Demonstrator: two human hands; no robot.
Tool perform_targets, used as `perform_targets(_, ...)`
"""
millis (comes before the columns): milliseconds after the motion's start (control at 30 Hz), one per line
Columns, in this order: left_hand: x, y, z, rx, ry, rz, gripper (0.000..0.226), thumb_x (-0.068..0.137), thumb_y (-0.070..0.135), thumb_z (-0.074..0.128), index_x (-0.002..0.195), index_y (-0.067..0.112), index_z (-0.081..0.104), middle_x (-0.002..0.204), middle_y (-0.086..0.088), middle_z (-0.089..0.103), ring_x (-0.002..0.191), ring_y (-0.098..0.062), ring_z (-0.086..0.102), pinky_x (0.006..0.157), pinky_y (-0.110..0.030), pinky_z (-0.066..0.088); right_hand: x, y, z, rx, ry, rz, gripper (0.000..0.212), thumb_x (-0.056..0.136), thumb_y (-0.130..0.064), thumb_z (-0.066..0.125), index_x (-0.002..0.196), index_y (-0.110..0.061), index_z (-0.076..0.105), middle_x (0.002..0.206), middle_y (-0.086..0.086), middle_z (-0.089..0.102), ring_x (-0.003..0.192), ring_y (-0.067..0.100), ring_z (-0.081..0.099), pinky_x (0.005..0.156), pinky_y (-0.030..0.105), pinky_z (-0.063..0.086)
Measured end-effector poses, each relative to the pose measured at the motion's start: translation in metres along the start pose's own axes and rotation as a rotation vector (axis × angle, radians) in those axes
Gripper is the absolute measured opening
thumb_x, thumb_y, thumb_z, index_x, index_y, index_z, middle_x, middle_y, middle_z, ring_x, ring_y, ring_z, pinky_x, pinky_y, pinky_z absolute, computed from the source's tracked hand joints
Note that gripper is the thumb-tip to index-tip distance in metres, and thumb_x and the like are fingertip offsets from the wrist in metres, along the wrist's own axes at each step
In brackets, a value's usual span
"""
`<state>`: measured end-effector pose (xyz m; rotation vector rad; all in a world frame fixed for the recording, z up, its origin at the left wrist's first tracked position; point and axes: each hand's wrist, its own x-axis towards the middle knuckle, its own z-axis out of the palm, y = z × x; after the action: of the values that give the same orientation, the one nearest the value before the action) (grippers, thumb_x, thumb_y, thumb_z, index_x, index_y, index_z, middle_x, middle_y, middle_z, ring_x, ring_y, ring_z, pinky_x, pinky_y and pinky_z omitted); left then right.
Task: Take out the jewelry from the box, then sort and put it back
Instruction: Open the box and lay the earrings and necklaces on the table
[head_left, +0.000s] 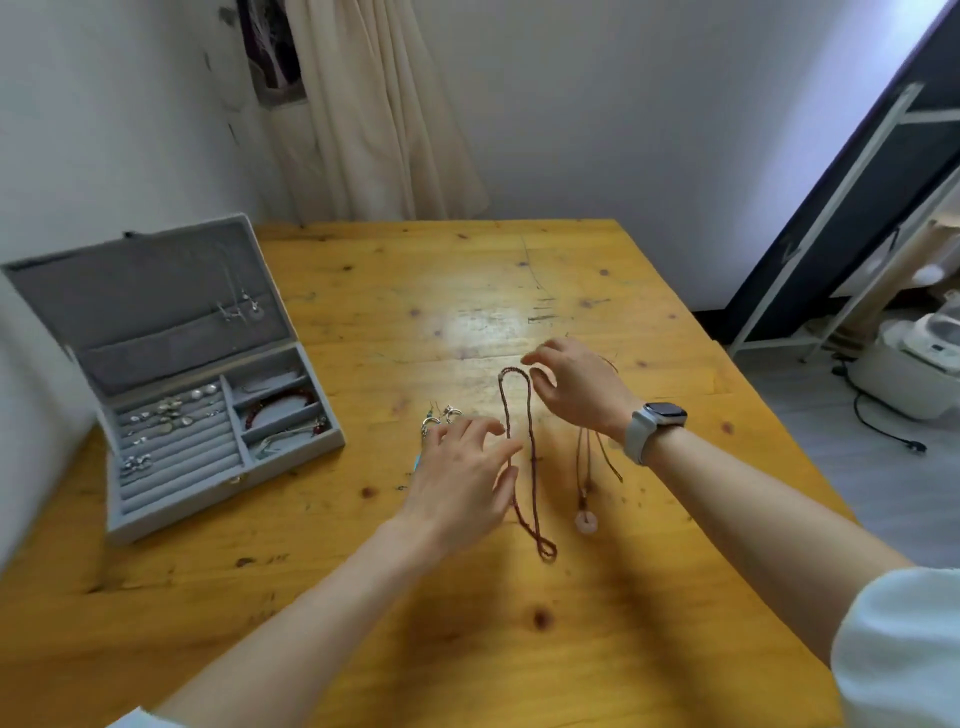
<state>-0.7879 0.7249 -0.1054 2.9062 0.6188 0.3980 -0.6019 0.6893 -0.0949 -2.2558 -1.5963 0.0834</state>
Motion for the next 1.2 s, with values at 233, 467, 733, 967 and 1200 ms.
perform_targets(233,0.001,-0.127,-0.088,0.055,0.291,-0.351,0.029,0.088,0.021,0.049,0.112,0.013,0.062,0.114,-0.008,0.058,0.11,-0.024,0.049,0.091,-0.04,0.037,0.068,-0.111,0.004,0.319,0.052,-0.161,0.026,0.088,-0.007,0.048,0.109,-0.008,0.063,0.104,0.01,0.068,0.093,0.025,0.062,0.085,0.041,0.049)
perform_targets(467,0.002,-0.245,-0.153,0.272,0.412,-0.526,0.041,0.087,0.017,0.051,0.127,0.012,0.05,0.13,-0.011,0.048,0.122,-0.028,0.039,0.098,-0.044,0.031,0.146,-0.217,0.038,0.471,0.051,-0.205,0.028,0.091,-0.013,0.046,0.116,-0.012,0.058,0.109,0.008,0.063,0.092,0.02,0.058,0.075,0.026,0.043)
perform_targets(733,0.017,-0.302,-0.143,0.351,0.373,-0.549,0.051,0.085,0.019,0.051,0.135,0.017,0.039,0.133,-0.003,0.049,0.124,-0.021,0.04,0.109,-0.043,0.018,0.2,-0.269,0.07,0.322,0.183,-0.114,0.023,0.093,-0.026,0.045,0.108,-0.014,0.057,0.102,0.005,0.067,0.092,0.023,0.062,0.068,0.029,0.042)
perform_targets(967,0.013,-0.31,-0.132,0.378,0.513,-0.46,0.057,0.063,0.011,0.068,0.12,0.011,0.056,0.11,-0.007,0.063,0.104,-0.026,0.057,0.098,-0.047,0.034,0.206,-0.281,0.094,0.189,0.188,-0.032,0.02,0.092,-0.028,0.042,0.097,-0.013,0.055,0.096,0.005,0.068,0.087,0.026,0.062,0.067,0.031,0.043)
perform_targets(1200,0.01,-0.306,-0.137,0.337,0.424,-0.477,0.059,0.077,0.017,0.057,0.134,0.015,0.042,0.13,-0.004,0.051,0.123,-0.022,0.043,0.109,-0.043,0.016,0.216,-0.281,0.048,0.598,0.216,-0.1,0.009,0.087,-0.021,0.053,0.086,-0.016,0.06,0.083,0.002,0.062,0.078,0.019,0.057,0.071,0.035,0.047)
